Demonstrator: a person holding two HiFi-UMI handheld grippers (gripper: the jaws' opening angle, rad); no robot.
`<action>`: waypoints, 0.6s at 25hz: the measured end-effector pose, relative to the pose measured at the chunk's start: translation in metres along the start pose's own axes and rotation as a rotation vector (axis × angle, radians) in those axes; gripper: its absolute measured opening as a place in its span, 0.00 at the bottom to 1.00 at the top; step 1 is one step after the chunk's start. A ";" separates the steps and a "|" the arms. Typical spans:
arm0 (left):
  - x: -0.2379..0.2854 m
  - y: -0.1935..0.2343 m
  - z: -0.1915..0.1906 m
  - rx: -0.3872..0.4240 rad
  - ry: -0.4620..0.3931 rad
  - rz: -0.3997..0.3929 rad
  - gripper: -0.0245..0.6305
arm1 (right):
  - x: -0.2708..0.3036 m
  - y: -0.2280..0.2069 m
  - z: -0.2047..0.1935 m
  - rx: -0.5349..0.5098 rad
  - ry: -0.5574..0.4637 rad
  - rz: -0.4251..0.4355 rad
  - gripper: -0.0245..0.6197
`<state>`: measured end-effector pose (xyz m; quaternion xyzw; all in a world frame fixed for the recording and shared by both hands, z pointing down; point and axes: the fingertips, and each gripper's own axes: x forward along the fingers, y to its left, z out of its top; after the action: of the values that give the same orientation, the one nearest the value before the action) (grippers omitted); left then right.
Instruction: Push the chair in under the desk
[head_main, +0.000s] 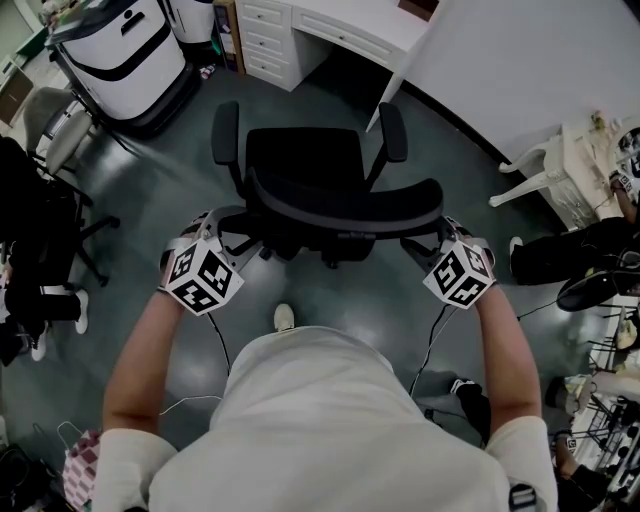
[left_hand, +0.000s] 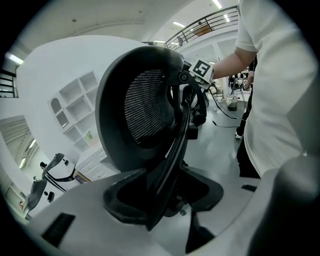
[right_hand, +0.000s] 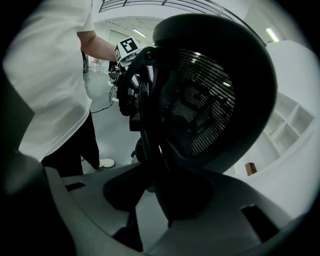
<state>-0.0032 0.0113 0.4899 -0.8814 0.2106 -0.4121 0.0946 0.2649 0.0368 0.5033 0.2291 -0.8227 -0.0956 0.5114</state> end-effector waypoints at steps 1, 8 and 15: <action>0.000 0.000 -0.001 0.004 0.002 -0.007 0.35 | 0.000 0.001 0.000 0.003 0.000 -0.001 0.25; -0.005 0.009 -0.008 0.025 0.008 -0.052 0.33 | 0.003 0.002 0.012 0.026 0.001 -0.003 0.25; -0.007 0.015 -0.012 0.051 -0.012 -0.064 0.32 | 0.005 0.002 0.018 0.053 0.017 -0.020 0.25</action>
<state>-0.0208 0.0006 0.4878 -0.8874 0.1710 -0.4151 0.1050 0.2464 0.0349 0.4997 0.2515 -0.8184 -0.0769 0.5110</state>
